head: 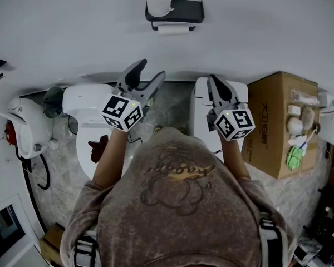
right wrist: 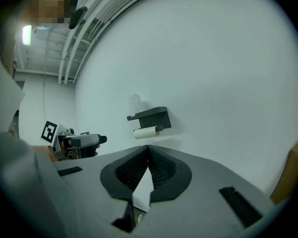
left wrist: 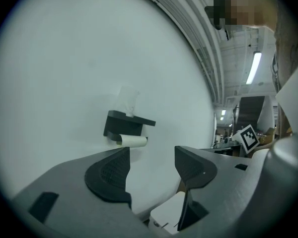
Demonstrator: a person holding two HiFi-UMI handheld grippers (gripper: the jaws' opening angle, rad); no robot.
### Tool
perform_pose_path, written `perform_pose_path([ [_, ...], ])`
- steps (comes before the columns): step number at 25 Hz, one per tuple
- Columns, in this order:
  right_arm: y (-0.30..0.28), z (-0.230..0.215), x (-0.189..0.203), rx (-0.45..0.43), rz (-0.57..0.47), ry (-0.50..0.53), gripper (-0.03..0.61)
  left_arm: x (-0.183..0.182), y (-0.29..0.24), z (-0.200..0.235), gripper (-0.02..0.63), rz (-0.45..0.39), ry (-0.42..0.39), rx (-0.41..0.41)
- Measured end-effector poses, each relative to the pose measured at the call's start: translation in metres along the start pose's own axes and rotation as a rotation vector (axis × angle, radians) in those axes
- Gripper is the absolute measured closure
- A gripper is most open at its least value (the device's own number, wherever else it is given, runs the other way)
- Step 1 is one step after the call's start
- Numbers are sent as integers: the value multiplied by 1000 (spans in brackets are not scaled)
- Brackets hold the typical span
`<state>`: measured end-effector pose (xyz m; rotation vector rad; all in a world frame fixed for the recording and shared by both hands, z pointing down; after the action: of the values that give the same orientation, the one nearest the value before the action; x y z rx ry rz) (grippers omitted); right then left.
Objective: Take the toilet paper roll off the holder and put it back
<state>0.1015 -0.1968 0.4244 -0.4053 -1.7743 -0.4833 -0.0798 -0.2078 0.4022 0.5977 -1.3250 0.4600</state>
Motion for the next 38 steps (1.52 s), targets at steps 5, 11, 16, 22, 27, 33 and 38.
perform_pose_path([
  [5, 1, 2, 6, -7, -1, 10, 580, 20, 9, 1, 419, 20, 26, -43],
  [11, 3, 7, 17, -16, 10, 29, 580, 29, 16, 6, 568, 38, 16, -95],
  [16, 4, 9, 22, -10, 4, 41, 580, 33, 16, 7, 595, 43, 19, -121],
  [22, 4, 7, 22, 0, 3, 45, 580, 34, 18, 11, 595, 31, 40, -153],
  [27, 3, 7, 21, 2, 6, 50, 580, 33, 19, 13, 595, 31, 61, -167],
  [33, 2, 6, 21, -3, 5, 47, 580, 39, 20, 13, 595, 46, 84, -168],
  [38, 0, 4, 20, -5, 3, 42, 580, 42, 21, 15, 595, 58, 90, -172],
])
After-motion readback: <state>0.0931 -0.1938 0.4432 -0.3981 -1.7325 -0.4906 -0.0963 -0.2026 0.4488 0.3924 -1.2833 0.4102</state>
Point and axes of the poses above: the fingertips, and each gripper's own axes: y backward along the fingers, z to its left, x out of its underside, the point moved 1 cm from there along y, backward along the fingers, and after that the axes turned 11 degrees about -z, right-handed, at the moved point
